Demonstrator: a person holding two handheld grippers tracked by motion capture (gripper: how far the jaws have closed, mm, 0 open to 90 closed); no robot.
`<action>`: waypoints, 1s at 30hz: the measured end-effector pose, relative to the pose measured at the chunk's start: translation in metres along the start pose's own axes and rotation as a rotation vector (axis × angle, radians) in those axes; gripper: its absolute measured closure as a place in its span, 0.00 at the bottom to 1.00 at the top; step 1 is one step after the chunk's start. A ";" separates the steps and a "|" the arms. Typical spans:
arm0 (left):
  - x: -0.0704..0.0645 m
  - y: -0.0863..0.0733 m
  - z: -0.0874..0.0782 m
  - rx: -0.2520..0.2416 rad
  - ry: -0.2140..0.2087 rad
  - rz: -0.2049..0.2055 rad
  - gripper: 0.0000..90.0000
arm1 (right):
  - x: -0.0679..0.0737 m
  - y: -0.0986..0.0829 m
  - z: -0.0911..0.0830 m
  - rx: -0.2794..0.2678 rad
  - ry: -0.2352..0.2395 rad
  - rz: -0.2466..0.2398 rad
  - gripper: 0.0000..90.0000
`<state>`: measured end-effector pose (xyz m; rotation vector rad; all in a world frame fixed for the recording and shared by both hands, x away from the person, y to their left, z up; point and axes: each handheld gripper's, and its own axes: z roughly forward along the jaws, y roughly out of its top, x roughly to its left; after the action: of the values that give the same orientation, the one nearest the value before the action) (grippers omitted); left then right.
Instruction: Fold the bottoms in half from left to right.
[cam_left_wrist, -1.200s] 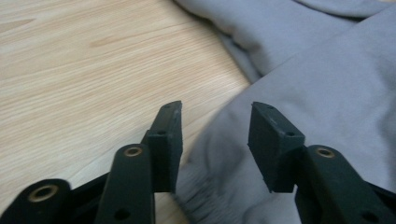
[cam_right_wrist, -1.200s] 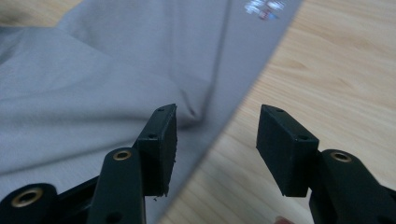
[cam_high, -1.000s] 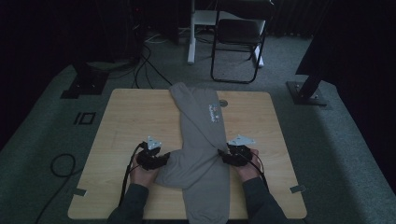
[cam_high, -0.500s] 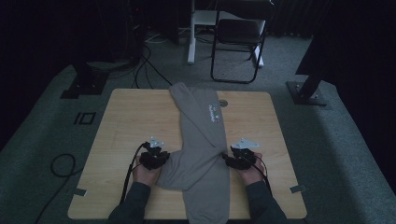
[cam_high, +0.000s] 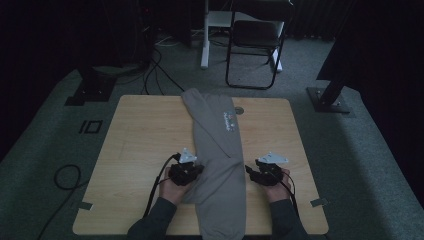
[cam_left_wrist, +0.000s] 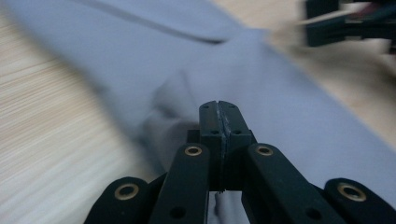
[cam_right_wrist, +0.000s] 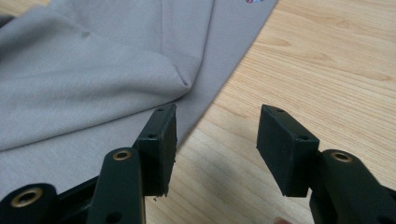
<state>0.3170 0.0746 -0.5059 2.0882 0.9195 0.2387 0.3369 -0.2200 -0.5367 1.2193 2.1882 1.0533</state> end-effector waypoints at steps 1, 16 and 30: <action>-0.008 0.002 0.003 0.002 -0.027 0.024 1.00 | 0.000 0.000 0.000 0.000 0.000 -0.001 0.53; -0.070 0.003 0.028 0.001 -0.297 0.128 0.83 | 0.003 -0.002 -0.001 -0.002 0.011 0.003 0.53; -0.003 -0.014 0.014 0.017 0.001 0.043 0.68 | 0.043 -0.003 0.001 0.017 0.119 -0.029 0.50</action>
<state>0.3140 0.0700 -0.5249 2.1249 0.8805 0.2554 0.3132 -0.1846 -0.5399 1.1554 2.3020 1.1240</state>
